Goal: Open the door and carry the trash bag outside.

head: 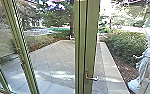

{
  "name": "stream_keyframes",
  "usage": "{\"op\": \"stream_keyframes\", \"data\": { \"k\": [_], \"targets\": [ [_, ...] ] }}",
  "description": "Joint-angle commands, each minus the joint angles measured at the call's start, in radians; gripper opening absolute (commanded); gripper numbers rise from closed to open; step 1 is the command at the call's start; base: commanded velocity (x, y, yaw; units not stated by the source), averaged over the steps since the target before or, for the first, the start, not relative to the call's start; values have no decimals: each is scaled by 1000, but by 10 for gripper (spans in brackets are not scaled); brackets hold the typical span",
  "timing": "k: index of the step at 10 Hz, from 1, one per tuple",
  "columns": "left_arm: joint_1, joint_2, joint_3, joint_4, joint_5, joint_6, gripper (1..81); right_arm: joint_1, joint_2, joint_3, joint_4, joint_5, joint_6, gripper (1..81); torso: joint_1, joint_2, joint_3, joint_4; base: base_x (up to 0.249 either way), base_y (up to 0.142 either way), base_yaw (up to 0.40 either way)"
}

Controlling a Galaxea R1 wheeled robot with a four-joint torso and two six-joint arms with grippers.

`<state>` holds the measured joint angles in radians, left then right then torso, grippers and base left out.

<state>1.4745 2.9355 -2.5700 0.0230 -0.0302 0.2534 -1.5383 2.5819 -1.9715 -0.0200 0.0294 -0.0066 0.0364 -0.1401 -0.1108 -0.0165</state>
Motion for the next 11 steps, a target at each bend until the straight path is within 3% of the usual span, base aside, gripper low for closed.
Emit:
{"op": "stream_keyframes", "data": {
  "k": [1, 5, 11],
  "targets": [
    [-53, -25, 48, 9, 52, 3, 10, 54, -179, 241, -6, -49, -1, 811, 0, 0, 0, 0, 0, 0, 0],
    [-50, -27, 68, 11, 49, 3, 10, 101, -413, 575, -14, -46, -3, 811, 0, 0, 0, 0, 0, 0, 0],
    [-49, -21, 63, 9, 47, 3, 10, 250, -657, 871, -11, -66, -3, 811, 0, 0, 0, 0, 0, 0, 0]
  ]
}}
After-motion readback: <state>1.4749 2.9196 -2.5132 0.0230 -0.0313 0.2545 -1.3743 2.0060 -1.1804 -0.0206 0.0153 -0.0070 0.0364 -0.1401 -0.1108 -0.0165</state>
